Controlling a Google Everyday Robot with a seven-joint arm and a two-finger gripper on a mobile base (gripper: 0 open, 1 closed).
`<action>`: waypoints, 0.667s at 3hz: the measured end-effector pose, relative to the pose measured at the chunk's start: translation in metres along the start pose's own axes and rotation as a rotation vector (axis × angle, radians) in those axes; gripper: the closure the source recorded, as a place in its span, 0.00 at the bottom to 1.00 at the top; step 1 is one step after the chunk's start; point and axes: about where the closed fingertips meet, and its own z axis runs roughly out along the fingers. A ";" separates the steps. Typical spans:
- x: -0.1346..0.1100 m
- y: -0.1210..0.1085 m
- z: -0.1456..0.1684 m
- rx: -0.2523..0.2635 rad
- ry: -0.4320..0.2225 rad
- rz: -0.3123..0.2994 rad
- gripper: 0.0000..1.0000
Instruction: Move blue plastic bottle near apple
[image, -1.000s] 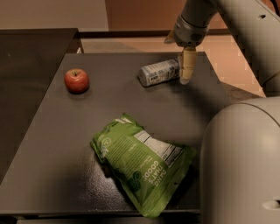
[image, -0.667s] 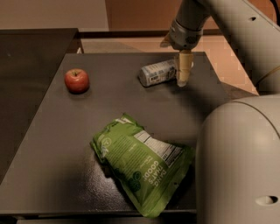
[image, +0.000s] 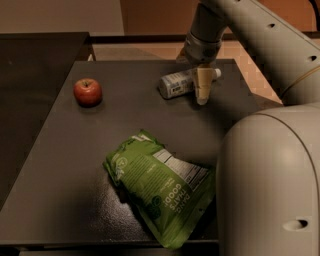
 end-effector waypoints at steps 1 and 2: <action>-0.002 0.001 0.009 -0.019 0.016 0.002 0.18; -0.003 0.002 0.011 -0.025 0.025 0.003 0.41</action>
Offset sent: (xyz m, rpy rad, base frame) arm -0.0211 -0.0028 -0.0081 -0.0668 0.0743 0.0030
